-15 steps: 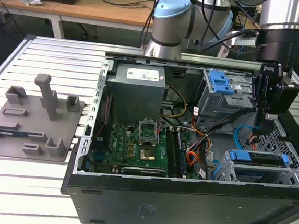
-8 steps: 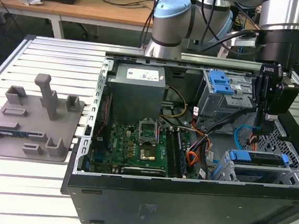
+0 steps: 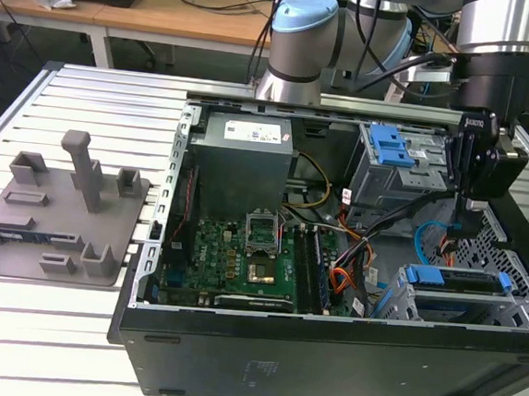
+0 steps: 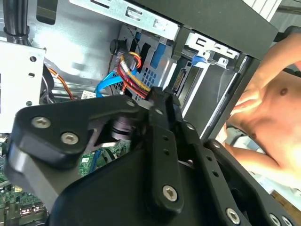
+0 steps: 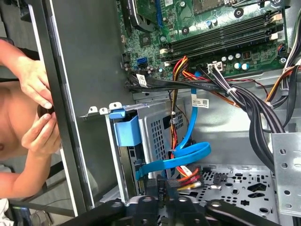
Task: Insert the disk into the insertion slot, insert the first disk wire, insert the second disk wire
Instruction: 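Insert the first disk wire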
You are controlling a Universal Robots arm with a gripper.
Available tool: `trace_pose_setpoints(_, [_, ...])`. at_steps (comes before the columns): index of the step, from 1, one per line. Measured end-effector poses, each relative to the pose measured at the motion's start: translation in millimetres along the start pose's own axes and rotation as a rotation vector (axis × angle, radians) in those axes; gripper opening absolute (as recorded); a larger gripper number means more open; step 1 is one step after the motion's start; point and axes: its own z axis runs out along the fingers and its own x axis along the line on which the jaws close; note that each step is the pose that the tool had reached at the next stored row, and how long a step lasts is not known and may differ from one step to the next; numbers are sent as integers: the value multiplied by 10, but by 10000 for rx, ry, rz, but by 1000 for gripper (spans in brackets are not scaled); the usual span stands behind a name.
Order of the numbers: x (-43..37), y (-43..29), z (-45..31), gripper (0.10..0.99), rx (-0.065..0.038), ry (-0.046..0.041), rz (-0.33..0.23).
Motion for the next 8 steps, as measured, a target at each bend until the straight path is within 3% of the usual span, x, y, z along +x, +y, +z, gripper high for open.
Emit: trace_pose_setpoints(8, [-5, 1, -1, 165, 10, 71, -6])
